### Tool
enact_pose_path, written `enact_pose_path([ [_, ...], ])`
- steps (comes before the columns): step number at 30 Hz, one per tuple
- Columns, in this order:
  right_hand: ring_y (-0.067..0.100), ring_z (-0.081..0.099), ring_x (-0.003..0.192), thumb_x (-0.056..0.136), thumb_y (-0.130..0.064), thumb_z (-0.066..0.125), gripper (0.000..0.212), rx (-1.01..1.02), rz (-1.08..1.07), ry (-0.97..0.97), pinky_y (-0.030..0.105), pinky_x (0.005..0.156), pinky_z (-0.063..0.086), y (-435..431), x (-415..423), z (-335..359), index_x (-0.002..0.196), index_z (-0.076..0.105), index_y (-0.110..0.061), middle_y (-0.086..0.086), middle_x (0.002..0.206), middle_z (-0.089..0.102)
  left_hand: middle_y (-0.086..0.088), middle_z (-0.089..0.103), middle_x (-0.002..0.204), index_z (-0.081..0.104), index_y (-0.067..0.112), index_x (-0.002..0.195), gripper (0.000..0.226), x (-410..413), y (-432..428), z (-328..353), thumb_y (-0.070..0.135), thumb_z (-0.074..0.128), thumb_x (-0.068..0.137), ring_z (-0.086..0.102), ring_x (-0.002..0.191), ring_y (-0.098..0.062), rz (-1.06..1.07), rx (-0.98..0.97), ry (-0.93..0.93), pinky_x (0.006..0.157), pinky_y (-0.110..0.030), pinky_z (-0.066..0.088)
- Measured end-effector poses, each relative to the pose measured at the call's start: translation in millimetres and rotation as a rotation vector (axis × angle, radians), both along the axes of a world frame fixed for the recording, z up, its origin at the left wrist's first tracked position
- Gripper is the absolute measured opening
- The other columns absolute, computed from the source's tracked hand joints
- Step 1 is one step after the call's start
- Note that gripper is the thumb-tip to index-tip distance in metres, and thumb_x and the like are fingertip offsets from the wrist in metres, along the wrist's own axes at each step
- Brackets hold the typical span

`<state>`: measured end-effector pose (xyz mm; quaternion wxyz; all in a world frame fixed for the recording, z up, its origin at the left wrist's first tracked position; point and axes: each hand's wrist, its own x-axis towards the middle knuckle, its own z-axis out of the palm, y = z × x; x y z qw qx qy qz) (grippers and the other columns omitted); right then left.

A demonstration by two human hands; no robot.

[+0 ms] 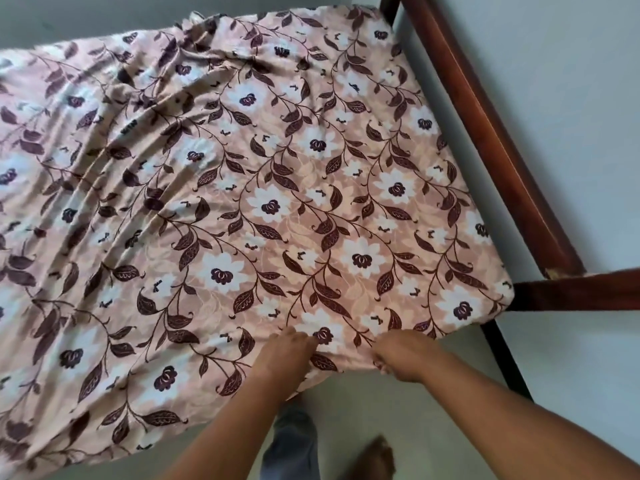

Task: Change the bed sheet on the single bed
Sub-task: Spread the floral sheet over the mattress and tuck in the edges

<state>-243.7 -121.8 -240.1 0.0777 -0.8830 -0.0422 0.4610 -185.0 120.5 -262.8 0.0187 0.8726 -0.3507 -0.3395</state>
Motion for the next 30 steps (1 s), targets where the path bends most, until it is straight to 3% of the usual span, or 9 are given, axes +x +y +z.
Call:
enact_pose_path([
  [4,0.017,0.057,0.084,0.1,-0.029,0.056,0.018,0.013,0.083,-0.051,0.033,0.072,0.046,8.3,2.7,5.9,0.083,0.049,-0.03,-0.007,0.089,0.059,-0.001,0.062,0.116,0.062,0.019,0.117,0.022,2.9,7.3,-0.4,0.024,0.062,0.096,0.053,0.115,-0.023,0.069,0.069,0.006,0.089,-0.036,0.049],
  [8,0.023,0.063,0.098,0.095,-0.026,0.063,0.008,0.028,0.139,-0.064,0.036,0.073,0.048,18.6,25.4,14.7,0.101,0.061,-0.023,0.0,0.106,0.066,-0.004,0.067,0.112,0.068,0.015,0.111,0.018,6.1,10.8,1.3,0.015,0.056,0.098,0.058,0.11,-0.023,-0.059,0.125,0.054,0.087,-0.035,0.051],
  [13,0.029,0.061,0.108,0.087,-0.017,0.069,0.031,-0.011,0.119,-0.126,0.038,0.077,0.049,20.4,44.0,10.3,0.116,0.058,-0.016,0.007,0.118,0.063,-0.012,0.065,0.119,0.063,0.005,0.117,0.021,-5.2,13.0,15.7,0.012,0.052,0.101,0.061,0.111,-0.024,-0.257,0.28,0.185,0.094,-0.035,0.052],
  [15,0.029,0.06,0.111,0.087,-0.025,0.073,0.039,0.001,0.101,-0.074,0.04,0.083,0.052,21.2,44.6,6.1,0.122,0.058,-0.015,0.007,0.122,0.062,-0.012,0.066,0.119,0.063,0.005,0.118,0.022,-8.9,10.1,21.6,0.015,0.053,0.101,0.063,0.11,-0.024,-0.239,0.319,0.284,0.095,-0.036,0.053],
  [20,0.019,0.061,0.086,0.099,-0.048,0.056,0.027,0.056,0.06,-0.219,0.033,0.067,0.049,13.0,71.1,1.5,0.1,0.061,-0.021,0.0,0.102,0.065,-0.005,0.069,0.106,0.066,0.014,0.108,0.034,14.4,-7.4,35.8,0.042,0.047,0.102,0.065,0.093,-0.02,-0.022,0.16,0.287,0.082,-0.033,0.054],
  [22,0.013,0.058,0.085,0.096,-0.043,0.064,0.024,0.06,0.071,-0.449,0.028,0.069,0.053,2.8,94.9,-5.4,0.105,0.058,-0.023,-0.003,0.101,0.061,0.003,0.063,0.104,0.063,0.019,0.109,0.038,36.8,-17.3,31.9,0.046,0.037,0.105,0.057,0.089,-0.012,0.126,0.013,0.093,0.082,-0.026,0.053],
  [24,0.017,0.059,0.098,0.088,-0.043,0.073,0.043,0.029,0.063,-0.637,0.03,0.079,0.054,-9.7,125.4,-18.4,0.121,0.057,-0.02,0.001,0.111,0.059,0.002,0.058,0.122,0.056,0.022,0.125,0.037,69.2,-31.2,17.7,0.046,0.037,0.104,0.054,0.109,-0.014,0.264,-0.076,-0.145,0.097,-0.032,0.051],
  [27,0.029,0.038,0.142,0.089,-0.055,0.065,0.074,0.046,0.009,-0.591,0.045,0.113,0.038,-28.7,174.0,-31.3,0.149,0.039,-0.019,0.008,0.153,0.04,-0.003,0.024,0.163,0.024,0.026,0.155,0.063,122.0,-62.2,-2.3,0.053,0.038,0.101,0.018,0.152,-0.03,0.411,-0.089,-0.231,0.121,-0.049,0.019],
  [30,0.023,-0.004,0.157,0.097,-0.065,0.041,0.083,0.058,0.084,-0.465,0.047,0.125,0.008,-51.9,213.3,-46.2,0.162,0.008,-0.024,0.0,0.17,-0.003,0.003,-0.008,0.167,-0.008,0.035,0.158,0.072,175.1,-99.5,-22.4,0.066,0.021,0.099,-0.017,0.153,-0.026,0.345,-0.041,-0.235,0.123,-0.057,-0.001],
])
